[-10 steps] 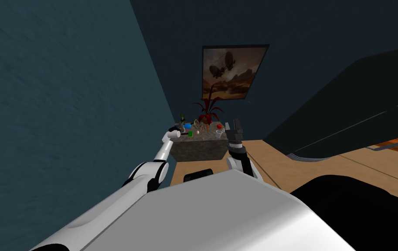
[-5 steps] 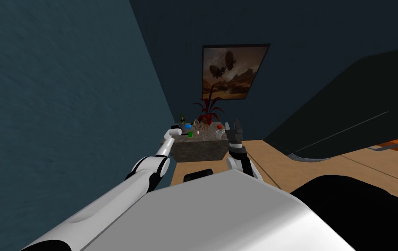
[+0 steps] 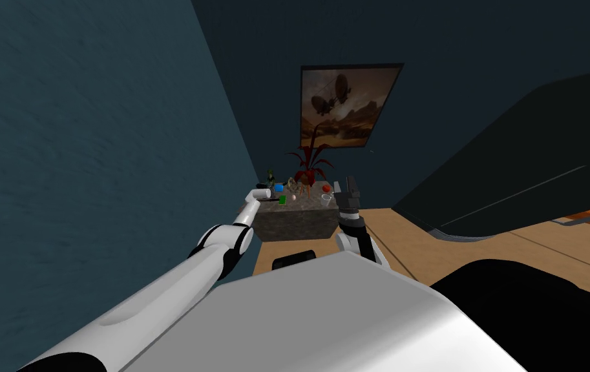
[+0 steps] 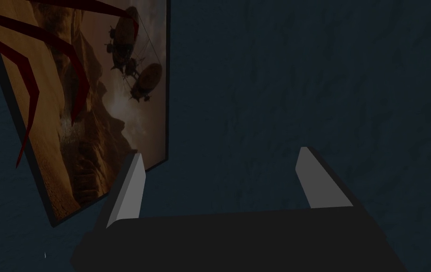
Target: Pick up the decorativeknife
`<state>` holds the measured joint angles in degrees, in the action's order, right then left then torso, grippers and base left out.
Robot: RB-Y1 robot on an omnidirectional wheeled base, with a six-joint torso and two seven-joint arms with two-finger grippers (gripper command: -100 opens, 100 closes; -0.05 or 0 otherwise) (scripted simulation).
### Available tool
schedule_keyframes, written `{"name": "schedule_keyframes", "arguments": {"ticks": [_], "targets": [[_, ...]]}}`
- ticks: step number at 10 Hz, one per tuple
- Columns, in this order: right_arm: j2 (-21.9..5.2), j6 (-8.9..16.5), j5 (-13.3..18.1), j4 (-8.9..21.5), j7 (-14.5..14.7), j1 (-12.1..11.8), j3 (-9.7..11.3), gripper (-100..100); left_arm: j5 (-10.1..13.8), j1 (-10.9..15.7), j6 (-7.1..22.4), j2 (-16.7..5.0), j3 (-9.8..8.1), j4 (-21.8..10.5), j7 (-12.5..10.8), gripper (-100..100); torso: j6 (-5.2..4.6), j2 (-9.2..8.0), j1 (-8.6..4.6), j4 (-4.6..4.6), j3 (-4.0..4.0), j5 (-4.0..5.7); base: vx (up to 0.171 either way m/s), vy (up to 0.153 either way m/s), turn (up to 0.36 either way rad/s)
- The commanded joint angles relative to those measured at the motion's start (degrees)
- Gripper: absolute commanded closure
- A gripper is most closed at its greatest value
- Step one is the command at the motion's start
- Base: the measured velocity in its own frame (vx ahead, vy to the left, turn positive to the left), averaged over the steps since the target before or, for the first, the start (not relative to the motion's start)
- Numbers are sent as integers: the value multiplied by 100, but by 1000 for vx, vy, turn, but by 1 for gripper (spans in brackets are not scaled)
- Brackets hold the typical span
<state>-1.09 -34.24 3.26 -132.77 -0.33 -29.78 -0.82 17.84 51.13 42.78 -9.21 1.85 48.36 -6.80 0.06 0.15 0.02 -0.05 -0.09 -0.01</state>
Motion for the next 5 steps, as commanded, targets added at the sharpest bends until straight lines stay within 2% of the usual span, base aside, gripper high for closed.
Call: {"name": "schedule_keyframes", "arguments": {"ticks": [1,2,3,4,5], "targets": [[0,0,0,0,0,0,0,0,2,240,286,21,42,-286,-12,-100,0,0,0,0,0,0,54,2,15],[0,0,0,0,0,0,0,0,2,240,396,21,42,-342,-12,-100,0,6,-1,0,-3,1,49,6,4],[0,0,0,0,0,0,0,0,18,452,626,39,76,-482,-2,-100,1,5,1,-1,-3,0,52,4,15],[0,0,0,0,0,0,0,0,18,452,682,39,76,-654,-2,-100,0,7,0,0,-3,1,49,-2,4],[0,0,0,0,0,0,0,0,29,648,881,63,110,-849,7,-100,1,5,-1,-2,-3,0,53,5,22]]}}
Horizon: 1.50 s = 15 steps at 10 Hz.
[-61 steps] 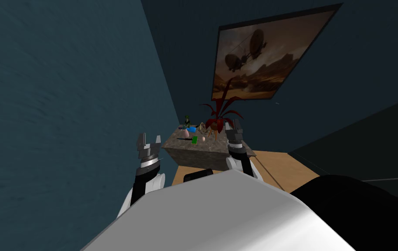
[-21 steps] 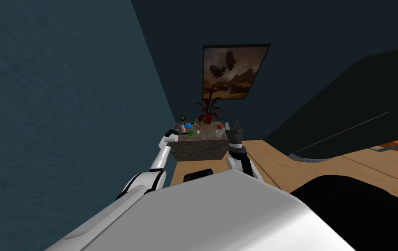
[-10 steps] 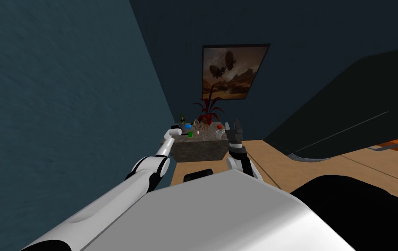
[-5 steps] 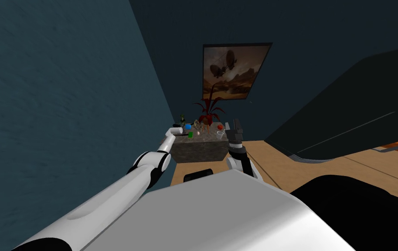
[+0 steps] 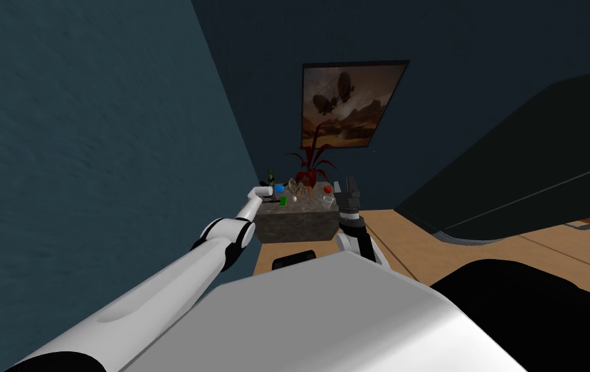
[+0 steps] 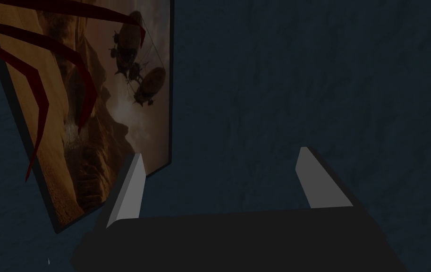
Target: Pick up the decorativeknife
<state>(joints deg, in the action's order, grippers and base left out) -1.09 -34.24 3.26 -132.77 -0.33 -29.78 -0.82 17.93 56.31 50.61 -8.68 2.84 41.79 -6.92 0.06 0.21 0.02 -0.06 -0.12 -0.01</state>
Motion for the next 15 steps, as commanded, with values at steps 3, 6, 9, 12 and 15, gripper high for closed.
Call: {"name": "schedule_keyframes", "arguments": {"ticks": [3,6,9,12,15], "targets": [[0,0,0,0,0,0,0,0,26,311,428,41,46,-576,27,-100,0,3,-3,-1,-2,0,57,-1,12],[0,0,0,0,0,0,0,0,28,475,670,79,80,-839,36,-100,0,-6,1,1,3,-1,38,4,10],[0,0,0,0,0,0,0,0,21,758,1101,177,146,-1306,50,-100,1,12,1,-3,-7,0,81,9,24],[0,0,0,0,0,0,0,0,4,979,1456,301,205,-1688,62,-100,1,0,1,-2,-1,-1,57,9,22],[0,0,0,0,0,0,0,0,-6,1066,1602,370,230,-1705,66,-100,0,3,7,-2,-3,-2,56,18,16]]}}
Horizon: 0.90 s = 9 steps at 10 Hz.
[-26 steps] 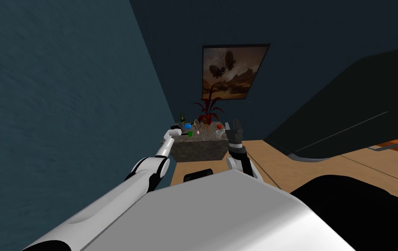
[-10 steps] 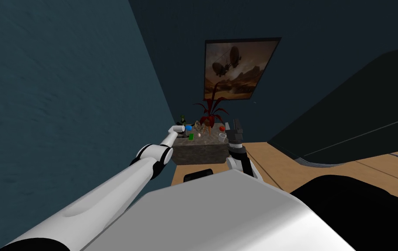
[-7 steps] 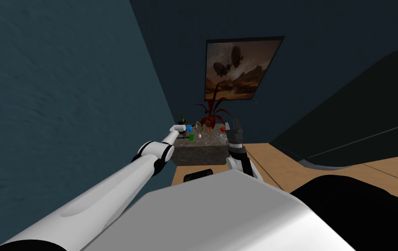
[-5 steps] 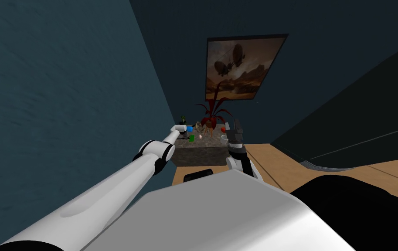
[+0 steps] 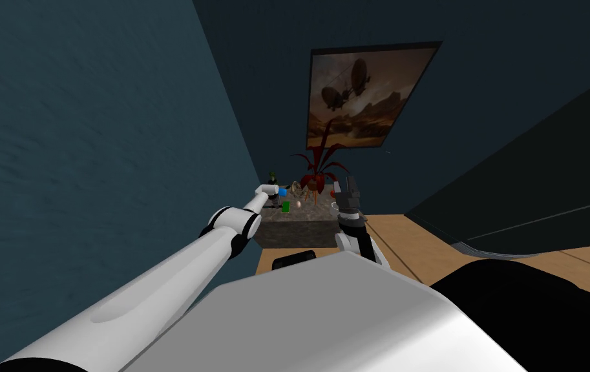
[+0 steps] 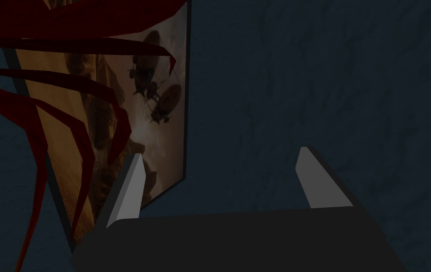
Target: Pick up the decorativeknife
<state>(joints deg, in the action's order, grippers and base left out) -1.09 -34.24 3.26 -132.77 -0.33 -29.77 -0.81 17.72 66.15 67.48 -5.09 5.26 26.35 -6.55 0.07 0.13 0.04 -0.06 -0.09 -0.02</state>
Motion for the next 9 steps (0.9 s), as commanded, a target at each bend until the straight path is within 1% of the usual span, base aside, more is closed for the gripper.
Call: {"name": "schedule_keyframes", "arguments": {"ticks": [1,2,4,5,6,8,9], "targets": [[0,0,0,0,0,0,0,0,15,82,-85,11,-12,-286,29,-100,0,0,0,0,0,0,0,0,0],[0,0,0,0,0,0,0,0,15,82,-85,11,-12,-300,29,-100,0,-10,-2,2,6,0,-9,-3,2],[0,0,0,0,0,0,0,0,-7,211,139,149,27,-540,34,-100,1,-6,0,3,5,0,45,14,40],[0,0,0,0,0,0,0,0,-7,211,139,149,27,-540,34,-100,1,4,5,0,-1,-1,53,24,10],[0,0,0,0,0,0,0,0,-18,252,216,208,41,-622,35,-100,0,5,7,-1,-3,-1,50,25,29],[0,0,0,0,0,0,0,0,-18,252,216,208,41,-622,35,-100,1,1,6,0,-1,-2,24,17,4],[0,0,0,0,0,0,0,0,-11,284,160,209,34,-690,51,-100,1,-6,5,1,4,-1,4,6,0]]}}
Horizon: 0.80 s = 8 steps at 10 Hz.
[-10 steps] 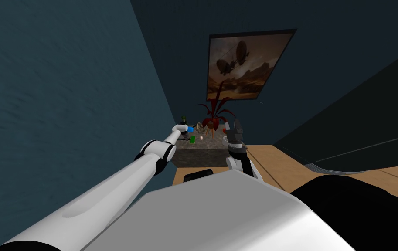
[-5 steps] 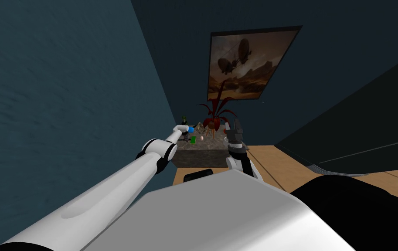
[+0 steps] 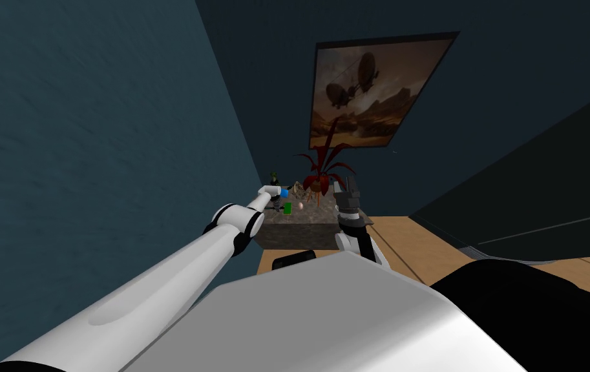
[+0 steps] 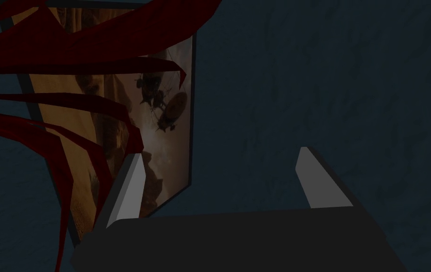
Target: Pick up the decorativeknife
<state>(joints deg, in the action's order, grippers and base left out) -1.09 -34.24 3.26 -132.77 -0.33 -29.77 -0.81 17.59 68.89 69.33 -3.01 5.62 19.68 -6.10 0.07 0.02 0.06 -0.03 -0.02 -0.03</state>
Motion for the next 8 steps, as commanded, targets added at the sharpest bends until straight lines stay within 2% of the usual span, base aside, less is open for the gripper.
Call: {"name": "schedule_keyframes", "arguments": {"ticks": [1,2,6,7,8], "targets": [[0,0,0,0,0,0,0,0,0,0,0,0,0,0,0,0,0,0,0,0,0,0,0,0,0],[0,0,0,0,0,0,0,0,-49,-151,-178,17,-4,-39,24,-100,0,-2,-2,1,1,1,32,-10,-29],[0,0,0,0,0,0,0,0,-71,-220,-192,24,1,22,14,-100,0,2,-7,-1,-1,2,19,-10,-6],[0,0,0,0,0,0,0,0,-69,-213,-213,25,-1,1,20,100,0,-1,-5,0,1,1,0,0,0],[0,0,0,0,0,0,0,0,-69,-214,-211,25,-1,4,20,100,0,-3,-4,1,2,1,0,0,0]]}}
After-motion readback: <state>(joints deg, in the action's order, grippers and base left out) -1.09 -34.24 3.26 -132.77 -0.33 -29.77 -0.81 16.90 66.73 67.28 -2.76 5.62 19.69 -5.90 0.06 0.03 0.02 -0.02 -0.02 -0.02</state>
